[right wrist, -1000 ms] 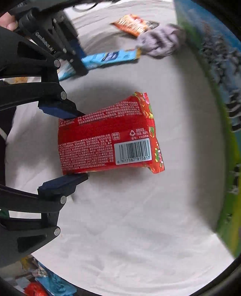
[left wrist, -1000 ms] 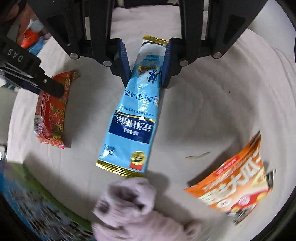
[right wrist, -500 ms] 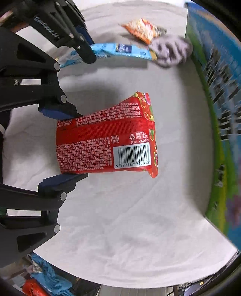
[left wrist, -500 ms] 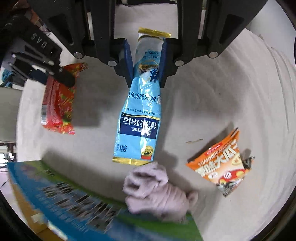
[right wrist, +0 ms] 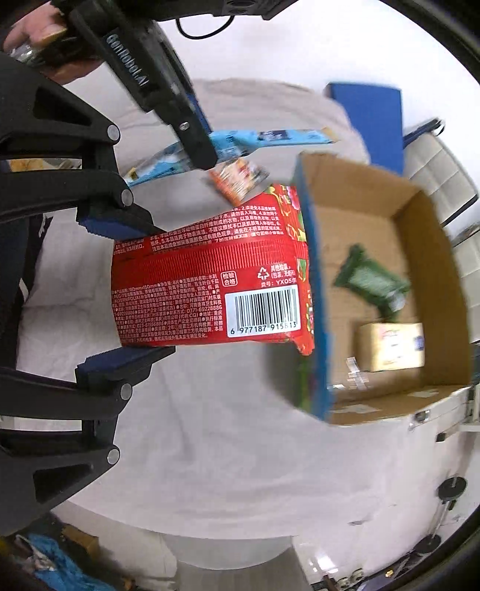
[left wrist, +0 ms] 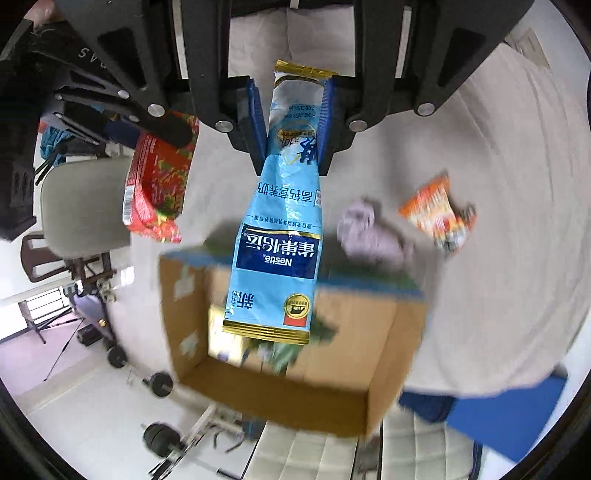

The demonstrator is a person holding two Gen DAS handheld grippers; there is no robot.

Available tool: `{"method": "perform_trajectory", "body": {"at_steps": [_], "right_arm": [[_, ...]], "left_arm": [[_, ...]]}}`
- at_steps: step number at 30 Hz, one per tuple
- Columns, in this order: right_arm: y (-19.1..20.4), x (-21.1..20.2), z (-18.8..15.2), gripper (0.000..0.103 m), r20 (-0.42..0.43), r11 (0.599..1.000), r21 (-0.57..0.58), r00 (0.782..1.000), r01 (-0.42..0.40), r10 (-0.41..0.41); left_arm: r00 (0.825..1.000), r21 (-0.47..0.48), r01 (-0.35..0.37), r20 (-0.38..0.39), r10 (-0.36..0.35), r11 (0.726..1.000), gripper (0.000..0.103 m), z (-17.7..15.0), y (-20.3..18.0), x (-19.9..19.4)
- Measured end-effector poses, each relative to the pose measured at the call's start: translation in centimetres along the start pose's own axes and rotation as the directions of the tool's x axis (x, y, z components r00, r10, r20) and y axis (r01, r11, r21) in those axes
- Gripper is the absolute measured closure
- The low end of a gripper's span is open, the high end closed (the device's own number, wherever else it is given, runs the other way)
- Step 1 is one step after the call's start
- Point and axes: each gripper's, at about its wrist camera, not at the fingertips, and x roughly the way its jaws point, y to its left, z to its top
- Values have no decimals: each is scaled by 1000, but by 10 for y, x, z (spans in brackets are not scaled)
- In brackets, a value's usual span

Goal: Organize soft objects
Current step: 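Carry the milk stick and red bag into the box and release both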

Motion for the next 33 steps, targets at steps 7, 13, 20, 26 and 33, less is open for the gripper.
{"method": "perform_trajectory", "body": {"at_steps": [7,13,20,26,33], "right_arm": [[1,-43,33,51,91,1000,1,996,-12,12],[13,-45,87,51,129,1000,24,992,-16,13],[19,-16,141,51,89,997,67,996,26,-32],[11,63,169,51,-45,991,132,999,27,-21],[-7,139,182,51,-170,981,142,980,130,-105]], "left_arm": [[993,39,-5,122,0,999,81,55,-1,-42],[988,49,-15,154,7,999,81,106,6,-42],[999,29,-5,44,4,1000,81,168,13,-1],[996,-17,-30,-90,28,999,81,206,28,62],[975,0,-105,-200,103,995,81,230,37,127]]}}
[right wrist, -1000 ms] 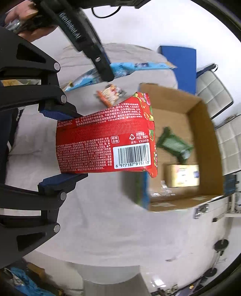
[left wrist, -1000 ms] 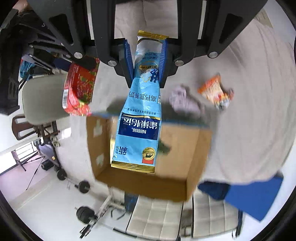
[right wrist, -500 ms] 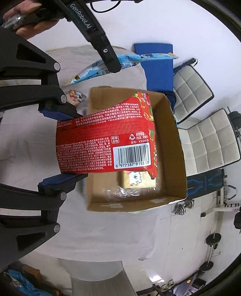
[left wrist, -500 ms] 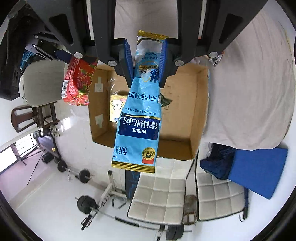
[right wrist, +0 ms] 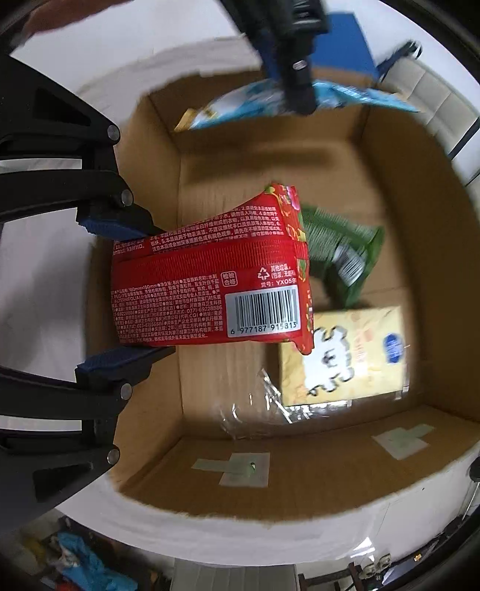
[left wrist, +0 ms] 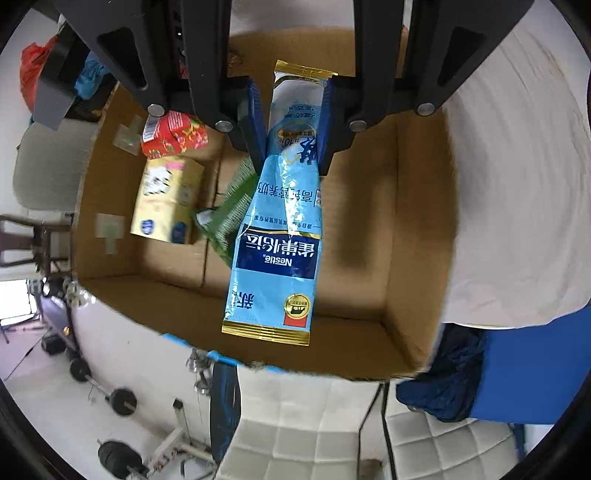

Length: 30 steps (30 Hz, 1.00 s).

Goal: Organize soft objects
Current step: 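Carry the milk stick and red bag into the box and release both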

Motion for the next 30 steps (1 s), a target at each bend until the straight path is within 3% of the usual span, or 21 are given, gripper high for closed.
{"method": "perform_trajectory", "body": {"at_steps": [12,19,22,24,28,30], "right_arm": [[-30,47,18,51,-87,991,15,988,133,-131],[-34,47,20,49,-113,993,5,987,118,-116],[-29,34,26,49,-104,996,4,990,93,-93],[-26,25,25,42,-94,997,0,992,81,-81],[-23,5,23,39,-58,998,-9,996,68,-68],[-22,-6,20,22,-29,998,-14,997,68,-68]], "left_arm": [[993,4,-46,-106,46,999,80,37,1,53],[985,-8,-50,-166,48,999,77,35,3,55],[988,-18,-40,-150,36,999,74,32,5,44],[990,-9,-46,-134,44,999,69,29,1,33],[994,8,-51,-96,52,999,68,19,-2,14],[996,22,-56,-63,58,998,67,14,-4,3]]}}
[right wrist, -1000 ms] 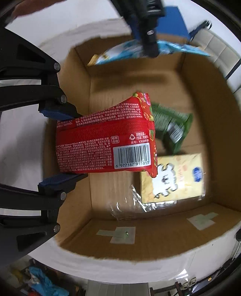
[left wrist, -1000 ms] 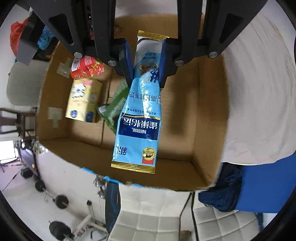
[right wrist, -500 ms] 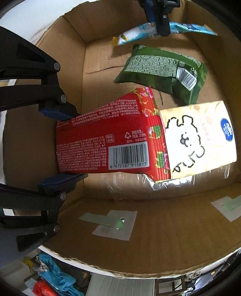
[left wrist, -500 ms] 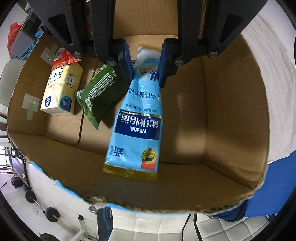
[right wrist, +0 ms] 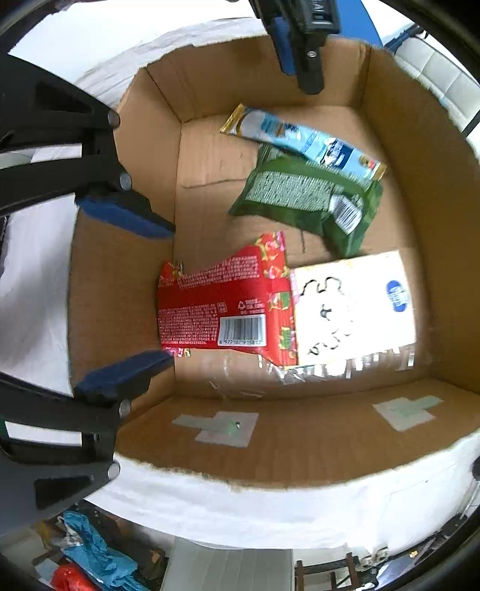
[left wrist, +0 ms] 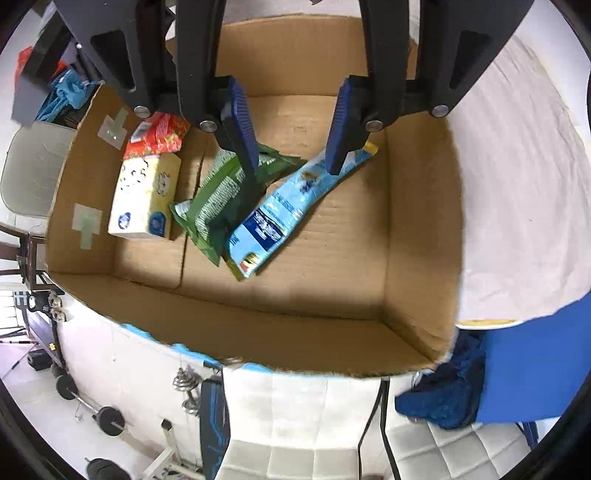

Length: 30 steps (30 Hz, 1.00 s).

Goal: Organize soft objects
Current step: 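Carry the milk stick and red bag into the box and release both, then grasp the orange chip bag with the left tool while the right tool grasps the lilac sock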

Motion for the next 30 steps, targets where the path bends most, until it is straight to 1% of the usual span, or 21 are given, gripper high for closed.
{"method": "perform_trajectory", "body": {"at_steps": [1,2,3,4,5,6,7,9,11,14,17,22,26,30], "right_arm": [[-2,-4,2,18,15,1000,-2,1000,0,0],[-2,-10,0,15,38,1000,-6,999,1,-1],[-2,-15,-1,15,59,1000,-11,998,8,-7],[-5,-19,-6,14,72,1000,-15,997,14,-13],[-6,-25,-8,10,87,1000,-18,996,15,-14],[-7,-31,-10,3,102,1000,-19,995,11,-9],[-7,-35,-12,0,117,1000,-20,993,6,-4],[-1,-43,-14,0,150,1000,-25,989,19,-14],[-1,-51,-19,0,185,999,-26,983,30,-25],[0,-59,-31,0,217,999,-27,976,30,-24],[4,-63,-43,0,267,998,-35,963,49,-38],[6,-87,-73,0,347,996,-62,937,70,-44],[6,-104,-96,0,390,994,-80,920,79,-41],[1,-120,-116,0,413,994,-93,911,56,-13]], "left_arm": [[1000,9,-7,18,7,1000,66,-6,-2,-5],[999,18,-10,41,9,1000,62,-13,-1,-12],[998,25,-8,56,6,1000,53,-17,0,-16],[997,32,-7,74,4,999,46,-25,1,-22],[995,34,-10,102,7,999,31,-33,1,-29],[992,34,-10,124,5,999,17,-38,-1,-34],[988,38,-14,153,8,999,12,-49,-1,-37],[981,39,-31,191,23,999,7,-61,-1,-45],[973,39,-41,230,31,998,4,-75,-2,-51],[960,31,-33,278,24,999,3,-94,-3,-60],[941,22,-40,338,30,999,3,-114,-5,-72],[909,23,-63,413,48,998,3,-154,-13,-97],[887,20,-80,457,62,997,3,-179,-20,-113],[871,4,-78,487,66,997,3,-197,-23,-127]]}}
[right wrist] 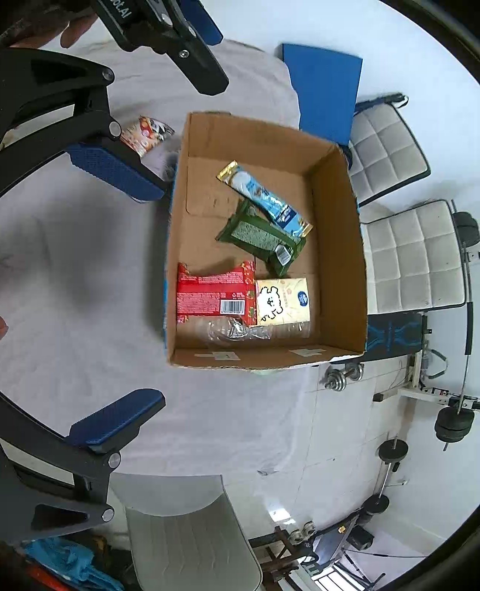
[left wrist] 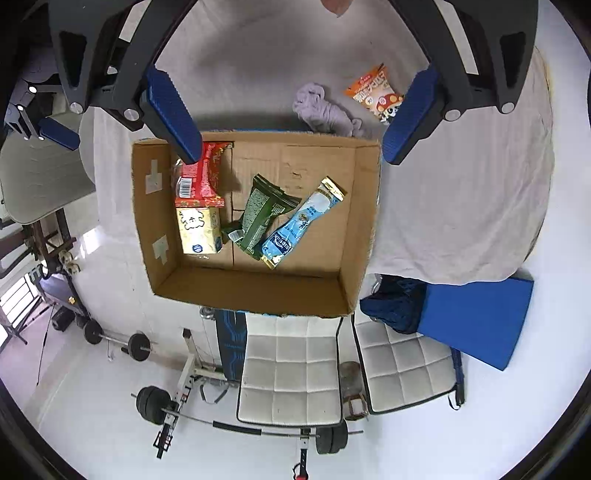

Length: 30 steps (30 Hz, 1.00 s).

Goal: Organize soft objects
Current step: 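Grasp the orange chip bag with the left tool while the right tool grasps the lilac sock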

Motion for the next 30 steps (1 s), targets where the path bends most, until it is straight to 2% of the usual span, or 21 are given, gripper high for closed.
{"method": "perform_trajectory", "body": {"at_steps": [5,8,11,13,14,17,19,20,22,23,24,26,28,29,30], "right_arm": [[-5,-20,-10,0,25,999,17,999,-42,42],[-5,-20,-19,0,-1,989,68,991,-132,132],[10,-5,-34,0,-51,976,79,977,-203,207],[27,13,-43,0,-76,975,58,973,-213,217],[39,27,-47,0,-94,975,47,970,-219,223],[79,74,-54,0,-163,968,15,955,-250,250],[109,105,-55,1,-197,971,-42,955,-234,221],[119,116,-56,5,-213,972,-65,955,-227,209],[144,147,-57,20,-259,973,-126,954,-192,155],[151,159,-57,36,-281,974,-147,951,-173,127],[157,170,-57,41,-296,975,-160,950,-156,103],[166,189,-59,41,-305,977,-169,950,-129,73],[171,205,-61,41,-308,978,-156,948,-135,81],[172,212,-62,44,-313,979,-149,946,-142,90],[172,218,-65,54,-319,980,-139,943,-145,94]], "left_arm": [[999,-21,-16,35,17,1000,3,-8,8,-20],[999,-30,-34,38,35,999,3,-16,29,-28],[995,-41,-97,23,98,994,3,-31,64,-21],[991,-69,-133,-24,132,989,3,-43,91,-7],[988,-100,-145,-71,138,984,3,-52,111,7],[975,-196,-146,-194,108,970,3,-72,157,45],[964,-244,-148,-251,85,959,3,-85,179,68],[960,-257,-150,-269,78,955,3,-89,185,76],[953,-287,-140,-298,51,947,3,-97,197,94],[950,-296,-139,-309,42,945,3,-100,200,101],[947,-306,-133,-320,30,943,3,-102,202,108],[940,-334,-109,-340,-12,936,3,-105,207,123],[934,-357,-94,-355,-42,929,3,-107,211,134],[929,-376,-81,-365,-67,923,3,-108,212,139],[924,-393,-73,-372,-86,916,3,-110,213,143]]}}
